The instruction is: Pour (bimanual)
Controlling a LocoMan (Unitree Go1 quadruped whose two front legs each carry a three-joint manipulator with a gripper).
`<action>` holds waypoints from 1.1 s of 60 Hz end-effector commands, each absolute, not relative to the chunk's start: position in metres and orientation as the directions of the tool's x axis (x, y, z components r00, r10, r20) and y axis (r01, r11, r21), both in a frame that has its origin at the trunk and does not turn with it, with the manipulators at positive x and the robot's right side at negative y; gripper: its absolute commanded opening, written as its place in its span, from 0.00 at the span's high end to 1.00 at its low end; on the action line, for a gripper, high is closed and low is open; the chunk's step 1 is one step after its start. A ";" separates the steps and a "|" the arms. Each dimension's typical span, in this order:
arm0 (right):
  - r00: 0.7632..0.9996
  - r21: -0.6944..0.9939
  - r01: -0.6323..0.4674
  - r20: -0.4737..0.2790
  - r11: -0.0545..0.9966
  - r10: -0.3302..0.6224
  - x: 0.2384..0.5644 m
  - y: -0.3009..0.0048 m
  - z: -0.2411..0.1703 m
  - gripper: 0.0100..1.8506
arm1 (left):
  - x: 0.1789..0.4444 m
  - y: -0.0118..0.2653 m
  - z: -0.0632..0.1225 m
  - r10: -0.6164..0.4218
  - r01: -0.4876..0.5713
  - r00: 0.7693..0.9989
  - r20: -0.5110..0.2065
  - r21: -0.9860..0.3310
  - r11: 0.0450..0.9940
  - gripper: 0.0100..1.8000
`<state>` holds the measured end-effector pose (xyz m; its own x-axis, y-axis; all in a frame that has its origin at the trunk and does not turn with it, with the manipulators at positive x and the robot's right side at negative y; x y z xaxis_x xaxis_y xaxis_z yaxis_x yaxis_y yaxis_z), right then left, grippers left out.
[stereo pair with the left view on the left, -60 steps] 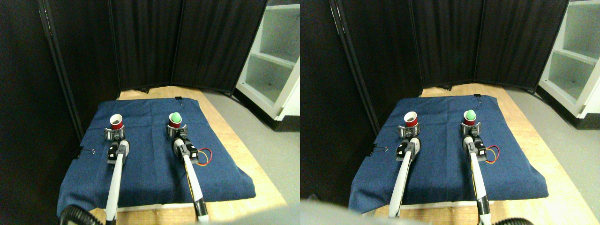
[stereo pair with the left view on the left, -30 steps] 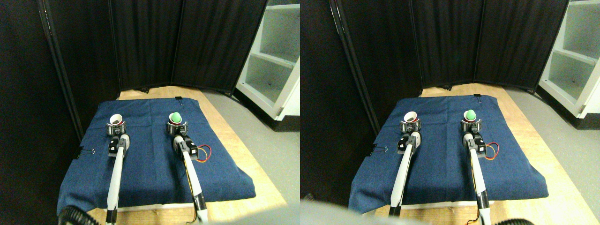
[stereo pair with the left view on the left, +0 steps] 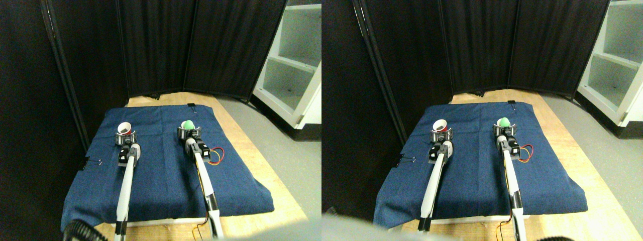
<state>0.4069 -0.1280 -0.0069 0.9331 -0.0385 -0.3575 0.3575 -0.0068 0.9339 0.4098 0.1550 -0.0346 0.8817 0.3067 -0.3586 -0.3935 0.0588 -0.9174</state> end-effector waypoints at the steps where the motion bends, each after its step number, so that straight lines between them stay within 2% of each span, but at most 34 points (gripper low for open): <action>1: 0.939 0.939 0.343 -0.343 -0.002 -0.031 0.410 -0.127 -0.008 0.43 | 0.418 0.152 -0.032 0.310 -0.365 0.890 -0.335 -0.930 0.044 0.50; 7: 0.935 0.937 0.350 -0.350 0.001 -0.050 0.411 -0.128 -0.010 0.42 | 0.420 0.152 -0.032 0.303 -0.372 0.889 -0.345 -0.927 0.037 0.49; 17: 0.934 0.935 0.351 -0.354 -0.053 -0.045 0.412 -0.131 -0.016 0.43 | 0.424 0.154 -0.036 0.303 -0.373 0.889 -0.343 -0.927 0.043 0.48; 24: 0.938 0.939 0.339 -0.342 -0.058 -0.053 0.411 -0.130 -0.022 0.44 | 0.424 0.155 -0.041 0.308 -0.358 0.892 -0.332 -0.933 0.032 0.51; 32: 0.941 0.938 0.326 -0.334 -0.114 -0.058 0.414 -0.129 -0.028 0.46 | 0.424 0.156 -0.048 0.306 -0.343 0.897 -0.318 -0.939 0.030 0.53; 46: 0.941 0.940 0.317 -0.328 -0.123 -0.082 0.414 -0.129 -0.028 0.51 | 0.425 0.155 -0.053 0.325 -0.344 0.890 -0.320 -0.939 0.018 0.55; 51: 0.946 0.948 0.298 -0.309 -0.115 -0.096 0.414 -0.129 -0.026 0.59 | 0.425 0.154 -0.053 0.366 -0.339 0.878 -0.309 -0.941 0.019 0.65; 53: 0.948 0.950 0.289 -0.301 -0.114 -0.102 0.416 -0.129 -0.026 0.67 | 0.426 0.152 -0.053 0.401 -0.327 0.869 -0.289 -0.945 0.028 0.78; 54: 0.948 0.950 0.288 -0.300 -0.116 -0.105 0.416 -0.129 -0.026 0.70 | 0.426 0.152 -0.053 0.408 -0.324 0.868 -0.285 -0.946 0.029 0.81; 55: 0.948 0.950 0.288 -0.300 -0.116 -0.105 0.416 -0.129 -0.026 0.70 | 0.426 0.152 -0.053 0.408 -0.324 0.868 -0.285 -0.946 0.029 0.81; 56: 0.949 0.952 0.281 -0.294 -0.118 -0.111 0.416 -0.129 -0.025 0.80 | 0.427 0.152 -0.054 0.415 -0.318 0.867 -0.277 -0.948 0.029 0.82; 57: 0.948 0.953 0.280 -0.294 -0.116 -0.121 0.415 -0.129 -0.025 0.83 | 0.427 0.152 -0.054 0.415 -0.316 0.867 -0.275 -0.948 0.031 0.82; 66: 0.950 0.959 0.270 -0.280 -0.088 -0.138 0.414 -0.130 -0.023 0.83 | 0.426 0.151 -0.053 0.413 -0.311 0.872 -0.264 -0.949 0.050 0.82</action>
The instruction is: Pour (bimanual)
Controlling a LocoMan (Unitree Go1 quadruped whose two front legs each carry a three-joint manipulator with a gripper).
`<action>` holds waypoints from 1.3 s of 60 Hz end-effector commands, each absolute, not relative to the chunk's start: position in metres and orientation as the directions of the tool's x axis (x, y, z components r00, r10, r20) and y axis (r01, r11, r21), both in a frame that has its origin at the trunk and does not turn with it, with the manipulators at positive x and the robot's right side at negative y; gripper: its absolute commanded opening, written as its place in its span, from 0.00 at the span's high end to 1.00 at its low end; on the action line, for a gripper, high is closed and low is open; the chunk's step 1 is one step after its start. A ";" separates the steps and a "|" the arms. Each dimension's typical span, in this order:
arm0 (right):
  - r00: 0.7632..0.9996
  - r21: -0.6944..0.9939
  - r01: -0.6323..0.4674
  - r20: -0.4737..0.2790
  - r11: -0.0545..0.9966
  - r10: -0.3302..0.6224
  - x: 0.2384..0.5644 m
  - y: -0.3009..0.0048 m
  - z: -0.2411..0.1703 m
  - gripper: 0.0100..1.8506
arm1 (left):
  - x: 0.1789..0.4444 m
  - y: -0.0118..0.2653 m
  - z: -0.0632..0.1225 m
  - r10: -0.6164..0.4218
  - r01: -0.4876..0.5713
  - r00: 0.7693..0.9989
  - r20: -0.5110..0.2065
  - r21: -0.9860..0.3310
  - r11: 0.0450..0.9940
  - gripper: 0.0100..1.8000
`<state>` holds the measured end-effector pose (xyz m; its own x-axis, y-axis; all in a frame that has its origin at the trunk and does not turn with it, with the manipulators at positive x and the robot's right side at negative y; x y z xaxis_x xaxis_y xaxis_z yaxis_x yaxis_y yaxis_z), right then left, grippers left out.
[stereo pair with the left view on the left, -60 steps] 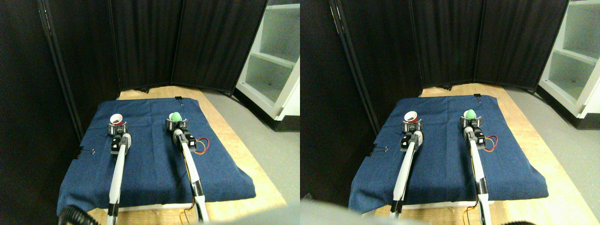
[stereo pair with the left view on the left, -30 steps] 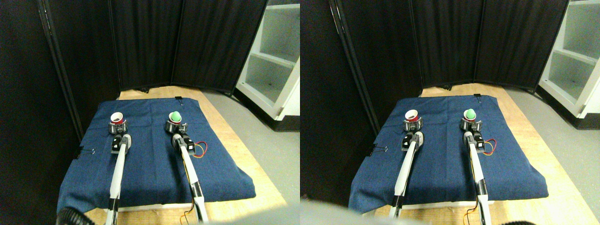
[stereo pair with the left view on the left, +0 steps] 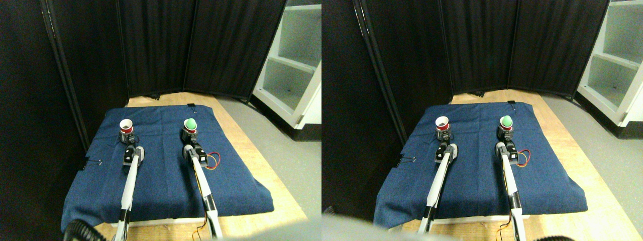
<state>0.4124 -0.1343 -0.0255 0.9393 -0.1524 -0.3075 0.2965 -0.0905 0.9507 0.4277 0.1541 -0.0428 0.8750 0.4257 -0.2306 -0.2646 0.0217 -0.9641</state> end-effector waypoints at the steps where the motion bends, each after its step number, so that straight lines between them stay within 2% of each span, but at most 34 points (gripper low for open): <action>1: 0.949 0.958 0.275 -0.284 -0.078 -0.140 0.414 -0.130 -0.023 0.83 | 0.426 0.151 -0.052 0.410 -0.309 0.874 -0.261 -0.950 0.054 0.82; 13: 0.941 0.953 0.294 -0.303 -0.080 -0.152 0.412 -0.129 -0.022 0.83 | 0.425 0.153 -0.048 0.404 -0.315 0.875 -0.265 -0.947 0.059 0.82; 17: 0.948 0.960 0.278 -0.280 -0.035 -0.148 0.413 -0.129 -0.023 0.83 | 0.424 0.153 -0.047 0.403 -0.313 0.875 -0.267 -0.948 0.053 0.82; 20: 0.946 0.957 0.282 -0.290 -0.069 -0.144 0.413 -0.128 -0.024 0.83 | 0.424 0.153 -0.047 0.404 -0.310 0.876 -0.262 -0.949 0.056 0.82; 24: 0.947 0.958 0.282 -0.286 -0.051 -0.148 0.412 -0.128 -0.023 0.83 | 0.423 0.154 -0.046 0.404 -0.309 0.877 -0.261 -0.950 0.056 0.82; 26: 0.944 0.958 0.285 -0.288 -0.044 -0.162 0.411 -0.127 -0.023 0.83 | 0.423 0.155 -0.045 0.388 -0.299 0.887 -0.252 -0.952 0.067 0.82; 28: 0.943 0.957 0.289 -0.290 -0.030 -0.165 0.409 -0.127 -0.021 0.83 | 0.422 0.155 -0.044 0.395 -0.304 0.886 -0.242 -0.947 0.102 0.82; 33: 0.952 0.963 0.270 -0.267 0.002 -0.151 0.409 -0.127 -0.020 0.83 | 0.420 0.157 -0.040 0.388 -0.298 0.892 -0.234 -0.948 0.114 0.82; 39: 0.957 0.966 0.251 -0.238 0.065 -0.165 0.408 -0.130 -0.014 0.83 | 0.416 0.158 -0.030 0.369 -0.287 0.903 -0.219 -0.948 0.139 0.82; 46: 0.964 0.976 0.219 -0.217 -0.005 -0.157 0.406 -0.132 0.002 0.83 | 0.409 0.154 -0.012 0.321 -0.272 0.924 -0.209 -0.948 0.164 0.82; 56: 0.969 0.980 0.198 -0.197 -0.010 -0.150 0.403 -0.132 0.018 0.83 | 0.405 0.145 0.008 0.287 -0.249 0.937 -0.200 -0.958 0.144 0.82; 70: 0.970 0.980 0.197 -0.196 -0.007 -0.144 0.401 -0.128 0.030 0.83 | 0.402 0.138 0.023 0.225 -0.218 0.957 -0.182 -0.965 0.145 0.82; 78: 0.971 0.980 0.201 -0.198 0.010 -0.132 0.403 -0.128 0.037 0.83 | 0.402 0.135 0.029 0.215 -0.221 0.957 -0.193 -0.969 0.115 0.82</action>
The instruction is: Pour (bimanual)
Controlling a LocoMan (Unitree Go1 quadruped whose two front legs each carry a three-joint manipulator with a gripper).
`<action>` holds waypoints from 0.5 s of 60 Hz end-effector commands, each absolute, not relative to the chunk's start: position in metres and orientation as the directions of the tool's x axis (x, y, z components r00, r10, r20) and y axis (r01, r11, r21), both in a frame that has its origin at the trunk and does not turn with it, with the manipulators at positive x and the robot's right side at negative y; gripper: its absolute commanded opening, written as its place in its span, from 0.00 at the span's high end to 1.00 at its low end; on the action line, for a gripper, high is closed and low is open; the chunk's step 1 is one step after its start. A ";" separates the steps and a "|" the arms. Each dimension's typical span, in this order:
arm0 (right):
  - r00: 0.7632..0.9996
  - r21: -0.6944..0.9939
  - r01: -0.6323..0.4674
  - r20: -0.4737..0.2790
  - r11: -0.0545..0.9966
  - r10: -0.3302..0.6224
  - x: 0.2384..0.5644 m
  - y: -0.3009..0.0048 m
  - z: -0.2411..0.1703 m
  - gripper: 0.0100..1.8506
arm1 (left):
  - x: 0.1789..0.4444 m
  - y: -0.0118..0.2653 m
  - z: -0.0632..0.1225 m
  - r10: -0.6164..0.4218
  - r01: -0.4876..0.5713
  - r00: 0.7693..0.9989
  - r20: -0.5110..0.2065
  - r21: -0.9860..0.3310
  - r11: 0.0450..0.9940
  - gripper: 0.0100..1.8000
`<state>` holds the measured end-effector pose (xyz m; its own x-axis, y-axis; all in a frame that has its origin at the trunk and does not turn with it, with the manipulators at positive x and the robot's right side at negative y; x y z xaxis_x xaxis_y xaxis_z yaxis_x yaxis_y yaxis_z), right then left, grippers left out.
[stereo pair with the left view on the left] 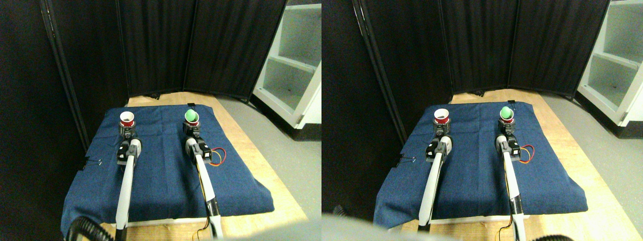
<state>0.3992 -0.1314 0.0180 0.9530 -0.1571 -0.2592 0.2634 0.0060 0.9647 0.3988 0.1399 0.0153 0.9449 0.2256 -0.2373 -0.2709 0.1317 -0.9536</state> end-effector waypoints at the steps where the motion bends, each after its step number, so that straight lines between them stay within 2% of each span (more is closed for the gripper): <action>1: 0.972 0.980 0.200 -0.197 0.013 -0.126 0.404 -0.128 0.039 0.83 | 0.402 0.134 0.031 0.211 -0.221 0.958 -0.194 -0.969 0.113 0.82; 7: 0.975 0.980 0.196 -0.191 0.034 -0.111 0.405 -0.126 0.047 0.83 | 0.403 0.131 0.036 0.182 -0.222 0.962 -0.203 -0.971 0.090 0.82; 12: 0.983 0.981 0.173 -0.166 0.090 -0.084 0.407 -0.123 0.056 0.83 | 0.403 0.125 0.044 0.178 -0.230 0.961 -0.210 -0.968 0.099 0.82; 30: 0.986 0.981 0.159 -0.152 0.111 -0.066 0.406 -0.118 0.080 0.83 | 0.406 0.113 0.067 0.078 -0.219 0.974 -0.211 -0.971 0.101 0.82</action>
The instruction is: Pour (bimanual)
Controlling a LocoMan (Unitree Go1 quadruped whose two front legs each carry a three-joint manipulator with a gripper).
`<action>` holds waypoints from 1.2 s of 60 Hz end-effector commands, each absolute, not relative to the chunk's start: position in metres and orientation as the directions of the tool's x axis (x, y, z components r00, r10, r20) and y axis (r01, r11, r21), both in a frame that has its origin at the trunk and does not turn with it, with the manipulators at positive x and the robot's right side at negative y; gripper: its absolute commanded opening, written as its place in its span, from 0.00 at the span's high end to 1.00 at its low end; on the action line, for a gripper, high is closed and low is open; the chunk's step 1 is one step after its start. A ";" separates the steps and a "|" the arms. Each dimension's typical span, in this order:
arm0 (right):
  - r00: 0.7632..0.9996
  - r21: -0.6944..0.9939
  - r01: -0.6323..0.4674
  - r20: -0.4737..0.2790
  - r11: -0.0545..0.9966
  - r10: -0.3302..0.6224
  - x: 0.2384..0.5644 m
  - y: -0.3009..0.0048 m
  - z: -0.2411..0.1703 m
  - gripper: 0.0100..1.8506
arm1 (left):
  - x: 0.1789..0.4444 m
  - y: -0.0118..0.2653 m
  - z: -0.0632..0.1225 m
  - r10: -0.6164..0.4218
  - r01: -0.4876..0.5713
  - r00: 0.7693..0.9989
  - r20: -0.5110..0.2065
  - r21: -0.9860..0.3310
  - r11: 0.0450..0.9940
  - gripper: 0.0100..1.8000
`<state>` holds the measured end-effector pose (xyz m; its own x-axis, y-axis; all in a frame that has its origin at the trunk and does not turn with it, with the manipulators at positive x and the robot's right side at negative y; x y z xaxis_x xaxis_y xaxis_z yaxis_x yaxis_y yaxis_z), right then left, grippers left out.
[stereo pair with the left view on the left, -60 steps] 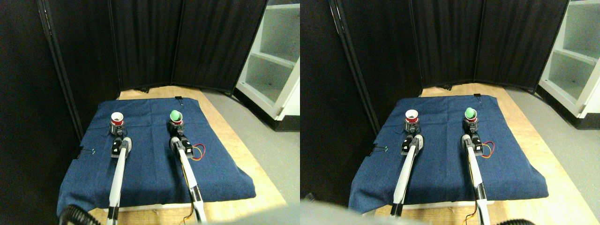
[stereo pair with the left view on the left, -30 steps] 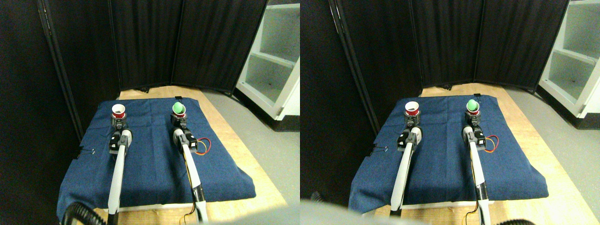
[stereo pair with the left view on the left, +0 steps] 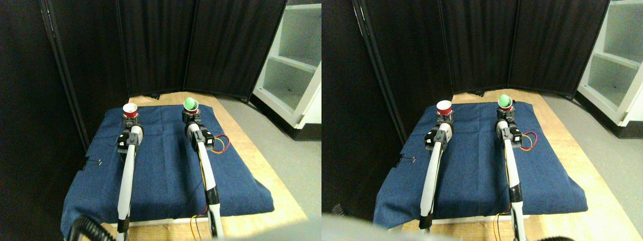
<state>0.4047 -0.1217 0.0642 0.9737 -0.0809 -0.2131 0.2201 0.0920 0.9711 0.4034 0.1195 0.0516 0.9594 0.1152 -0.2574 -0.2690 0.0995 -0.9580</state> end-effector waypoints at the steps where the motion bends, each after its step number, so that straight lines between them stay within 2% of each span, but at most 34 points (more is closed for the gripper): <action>1: 0.988 0.982 0.151 -0.146 0.109 -0.059 0.407 -0.118 0.081 0.83 | 0.406 0.112 0.069 0.074 -0.216 0.975 -0.209 -0.971 0.102 0.82; 14: 0.994 0.980 0.106 -0.104 0.169 -0.020 0.411 -0.113 0.095 0.83 | 0.411 0.101 0.083 0.060 -0.216 0.976 -0.211 -0.972 0.097 0.82; 27: 0.995 0.982 0.100 -0.101 0.163 -0.004 0.413 -0.109 0.103 0.83 | 0.414 0.089 0.083 0.027 -0.230 0.973 -0.228 -0.969 0.091 0.82; 35: 0.995 0.980 0.096 -0.096 0.175 -0.009 0.412 -0.107 0.110 0.83 | 0.417 0.084 0.090 0.009 -0.226 0.974 -0.226 -0.968 0.110 0.82; 44: 0.997 0.983 0.077 -0.078 0.167 0.003 0.410 -0.107 0.125 0.83 | 0.412 0.078 0.099 0.007 -0.223 0.975 -0.224 -0.968 0.113 0.82; 52: 0.997 0.976 0.064 -0.071 0.210 0.027 0.407 -0.106 0.136 0.83 | 0.407 0.073 0.100 0.002 -0.227 0.974 -0.228 -0.967 0.115 0.82; 59: 0.997 0.977 0.065 -0.073 0.203 0.034 0.403 -0.103 0.144 0.83 | 0.405 0.068 0.106 -0.007 -0.224 0.974 -0.226 -0.968 0.111 0.82; 63: 0.997 0.970 0.045 -0.057 0.237 0.044 0.403 -0.102 0.149 0.83 | 0.402 0.065 0.110 -0.017 -0.218 0.975 -0.222 -0.969 0.115 0.82; 72: 0.995 0.961 0.051 -0.073 0.271 0.070 0.400 -0.099 0.158 0.83 | 0.397 0.058 0.109 -0.013 -0.234 0.972 -0.236 -0.969 0.084 0.82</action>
<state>0.4018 -0.1043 0.1459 0.9921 0.0399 -0.1190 0.1047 0.2609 0.9597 0.3995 0.0632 0.1029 0.9638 -0.0186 -0.2659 -0.2620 0.1170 -0.9579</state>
